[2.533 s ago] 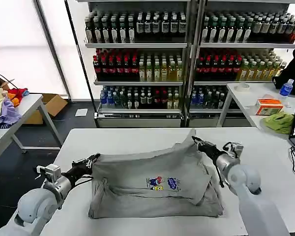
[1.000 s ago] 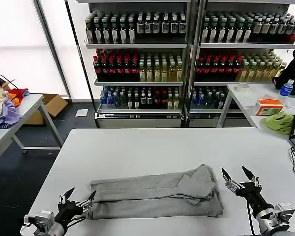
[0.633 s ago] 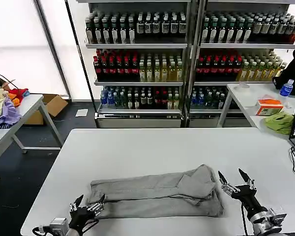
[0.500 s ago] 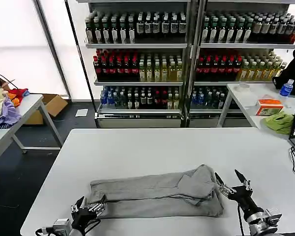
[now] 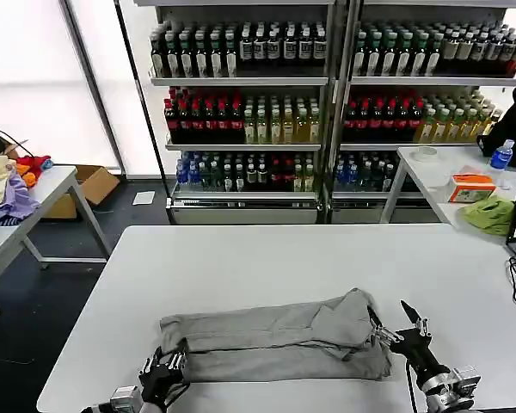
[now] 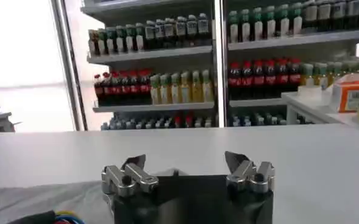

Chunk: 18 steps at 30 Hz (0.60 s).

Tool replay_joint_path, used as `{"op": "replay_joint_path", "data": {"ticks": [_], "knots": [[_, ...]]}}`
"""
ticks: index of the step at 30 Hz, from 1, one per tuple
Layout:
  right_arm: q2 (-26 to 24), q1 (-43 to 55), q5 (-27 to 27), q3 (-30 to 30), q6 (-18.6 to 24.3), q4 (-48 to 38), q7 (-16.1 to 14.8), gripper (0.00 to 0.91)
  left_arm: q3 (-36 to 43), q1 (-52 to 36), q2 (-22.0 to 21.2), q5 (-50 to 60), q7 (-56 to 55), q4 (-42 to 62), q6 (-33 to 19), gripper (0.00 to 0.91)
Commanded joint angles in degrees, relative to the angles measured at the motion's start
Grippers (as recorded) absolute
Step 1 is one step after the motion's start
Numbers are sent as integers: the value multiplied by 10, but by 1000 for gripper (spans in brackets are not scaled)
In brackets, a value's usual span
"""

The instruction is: Fold and organize the clothes.

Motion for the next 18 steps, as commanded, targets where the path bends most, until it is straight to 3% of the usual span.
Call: {"op": "replay_joint_path", "data": {"ticks": [1, 8, 18], "knots": [[0, 2, 6, -4, 4, -4, -2, 907, 5, -3, -4, 2, -4, 6, -21, 0], [-2, 2, 14, 3, 2, 2, -2, 907, -57, -4, 39, -35, 1, -55, -15, 0], [-5, 5, 16, -1, 2, 4, -2, 907, -271, -29, 130, -134, 35, -59, 17, 0]]}}
